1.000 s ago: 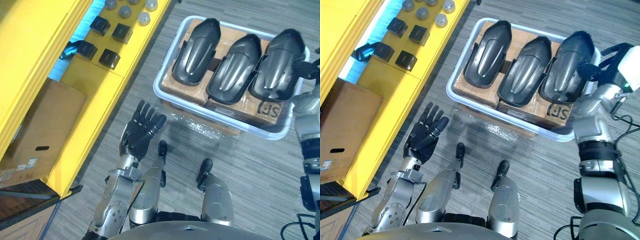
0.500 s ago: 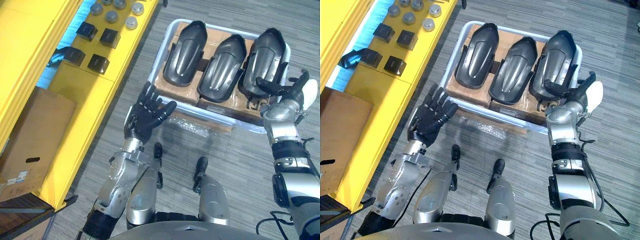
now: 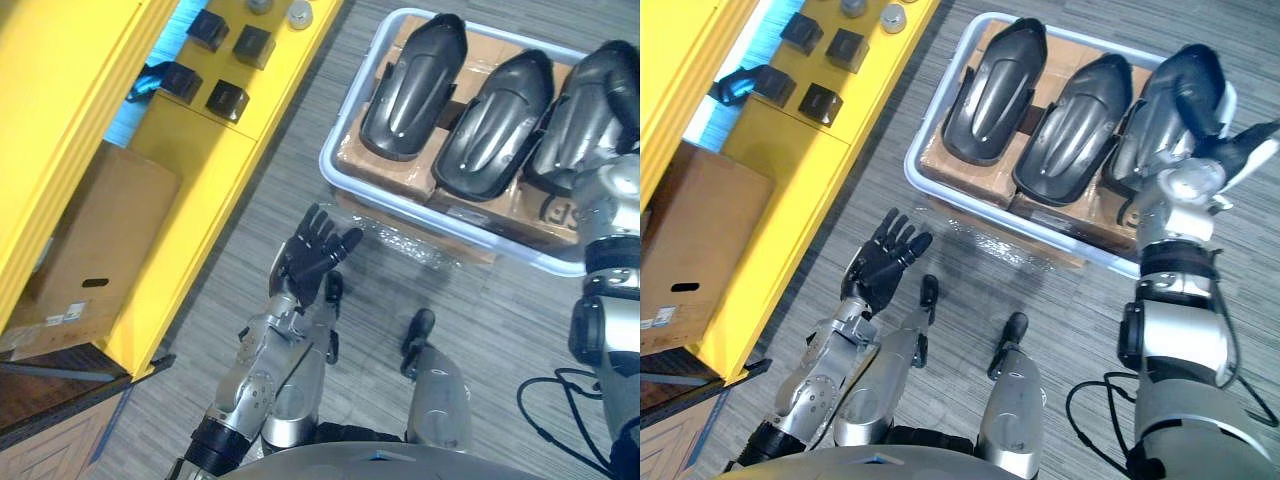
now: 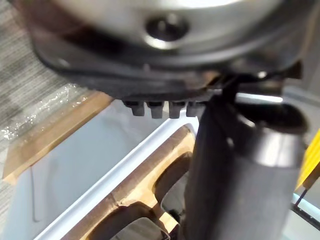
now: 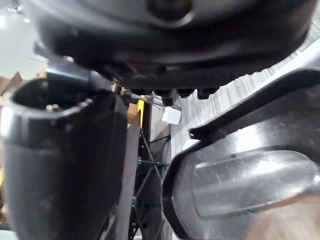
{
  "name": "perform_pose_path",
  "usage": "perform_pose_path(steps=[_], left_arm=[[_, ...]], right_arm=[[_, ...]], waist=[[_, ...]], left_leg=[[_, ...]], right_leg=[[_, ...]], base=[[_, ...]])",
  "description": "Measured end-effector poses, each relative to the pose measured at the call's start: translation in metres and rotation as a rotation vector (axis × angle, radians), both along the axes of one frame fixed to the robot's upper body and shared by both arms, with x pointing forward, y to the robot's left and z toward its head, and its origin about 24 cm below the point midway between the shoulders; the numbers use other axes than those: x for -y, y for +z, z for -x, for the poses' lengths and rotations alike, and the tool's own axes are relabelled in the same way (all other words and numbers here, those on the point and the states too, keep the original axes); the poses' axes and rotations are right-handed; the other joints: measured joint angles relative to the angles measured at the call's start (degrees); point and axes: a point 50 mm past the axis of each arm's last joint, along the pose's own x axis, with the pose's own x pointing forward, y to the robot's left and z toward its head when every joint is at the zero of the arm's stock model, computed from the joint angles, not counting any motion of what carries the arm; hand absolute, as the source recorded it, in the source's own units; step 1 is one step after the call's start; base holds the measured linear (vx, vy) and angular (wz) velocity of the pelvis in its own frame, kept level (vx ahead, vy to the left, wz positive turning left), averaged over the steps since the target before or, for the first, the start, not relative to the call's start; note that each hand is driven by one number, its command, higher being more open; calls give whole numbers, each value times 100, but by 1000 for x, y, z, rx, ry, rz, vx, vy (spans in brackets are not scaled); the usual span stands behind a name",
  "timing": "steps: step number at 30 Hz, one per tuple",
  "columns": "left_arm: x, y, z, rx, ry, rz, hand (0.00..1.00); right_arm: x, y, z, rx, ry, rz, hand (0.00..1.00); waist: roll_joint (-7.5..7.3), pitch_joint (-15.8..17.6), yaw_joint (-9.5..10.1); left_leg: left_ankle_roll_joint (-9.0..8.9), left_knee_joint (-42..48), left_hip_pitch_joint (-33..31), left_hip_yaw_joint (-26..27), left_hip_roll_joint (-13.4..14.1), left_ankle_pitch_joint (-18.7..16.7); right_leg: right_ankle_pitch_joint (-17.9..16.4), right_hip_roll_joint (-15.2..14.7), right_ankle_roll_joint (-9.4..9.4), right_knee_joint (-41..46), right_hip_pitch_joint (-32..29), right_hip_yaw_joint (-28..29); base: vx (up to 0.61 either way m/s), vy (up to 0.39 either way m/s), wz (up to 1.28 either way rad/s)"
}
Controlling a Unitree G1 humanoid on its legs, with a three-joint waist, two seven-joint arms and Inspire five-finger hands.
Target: Walk over and take three plastic housings, then place them on the shelf
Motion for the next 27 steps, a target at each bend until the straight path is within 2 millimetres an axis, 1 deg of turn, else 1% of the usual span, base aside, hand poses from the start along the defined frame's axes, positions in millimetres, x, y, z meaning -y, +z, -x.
perform_pose_path(steps=[2, 3, 4, 6, 8, 11, 12, 13, 15, 16, 19, 23, 25, 26, 27], left_arm=[[0, -4, 3, -14, 3, 0, 100], [1, -9, 5, -37, 4, 4, 100], [2, -12, 6, -58, 1, 26, 100], [3, -13, 7, -60, 0, 29, 100], [3, -13, 8, -60, 1, 30, 100], [3, -13, 7, -67, 6, 52, 100], [3, -13, 8, -71, 6, 60, 100], [3, -13, 8, -71, 7, 61, 100], [3, -16, 8, -79, 13, 65, 100], [4, -17, 8, -83, 13, 64, 100], [6, -18, 10, -87, 5, 67, 100], [7, -19, 10, -102, 9, 95, 100], [9, -18, 9, -103, 11, 107, 100], [9, -18, 10, -104, 11, 111, 100], [10, -18, 9, -105, 12, 115, 100]], right_arm=[[3, 2, 3, -1, -34, 0, 100], [5, 2, 5, -10, -64, -8, 100], [9, 1, 7, -40, -92, -20, 100], [14, 0, 9, -72, -114, -35, 100], [21, -5, 13, -146, -151, -46, 100], [25, -13, 15, -241, -169, -49, 100], [28, -18, 17, -293, -177, -54, 100], [29, -21, 17, -314, -178, -60, 100], [30, -33, 19, -406, -175, -86, 100], [31, -35, 19, -425, -173, -86, 100], [38, -34, 24, -484, -178, -72, 100], [45, -38, 28, -580, -157, -43, 100], [49, -39, 32, -631, -152, -22, 100], [50, -39, 33, -643, -151, -21, 0], [52, -37, 34, -655, -152, -17, 0]], waist=[[1, 0, -1], [2, -1, -15], [3, -1, -5], [14, 4, -6], [57, -3, -6], [61, -5, -8], [62, -6, 2], [62, -6, 2], [65, -8, 6], [73, -14, 5], [153, -68, 35], [160, -73, 128], [200, -101, 169], [213, -110, 182], [243, -131, 192]], left_leg=[[-9, 34, -27, -8, 13, -6], [-20, 56, -27, -5, 12, -14], [-24, 68, -44, 3, 9, -17], [-33, 84, -68, -3, 3, -20], [-53, 117, -110, -11, 3, -35], [-36, 143, -185, -7, 1, -16], [-28, 162, -215, -9, 3, -10], [-28, 174, -235, -12, 3, -11], [-30, 237, -259, -18, -5, -15], [-32, 239, -267, -22, -4, -17], [-44, 314, -479, -91, -5, -36], [-46, 363, -574, -100, 1, -35], [-64, 440, -672, -137, 5, -61], [-66, 441, -690, -143, 5, -62], [-72, 461, -747, -166, 2, -66]], right_leg=[[-16, 3, -16, 45, -27, -1], [-41, -9, -21, 111, -55, 18], [-73, -25, -32, 186, -109, 40], [-105, -43, -36, 226, -146, 37], [-131, -48, -36, 253, -181, 34], [-147, -78, -50, 331, -282, 33], [-149, -81, -53, 344, -309, 32], [-149, -82, -54, 359, -325, 30], [-159, -88, -56, 411, -335, 19], [-163, -88, -56, 411, -338, 12], [-183, -93, -71, 434, -499, -51], [-206, -105, -100, 527, -608, -54], [-214, -105, -109, 538, -657, -93], [-217, -106, -111, 544, -674, -101], [-221, -108, -115, 553, -713, -114]], base=[[-15, -38, -2], [-16, -52, -5], [-14, -43, -3], [-8, -11, 2], [0, 0, 0], [0, 0, 0], [0, 0, 0], [0, 0, 0], [0, 0, 0], [10, -16, 4], [-12, 4, 8], [-4, 2, 1], [-6, 8, 5], [-6, 15, 8], [-4, 14, 4]])
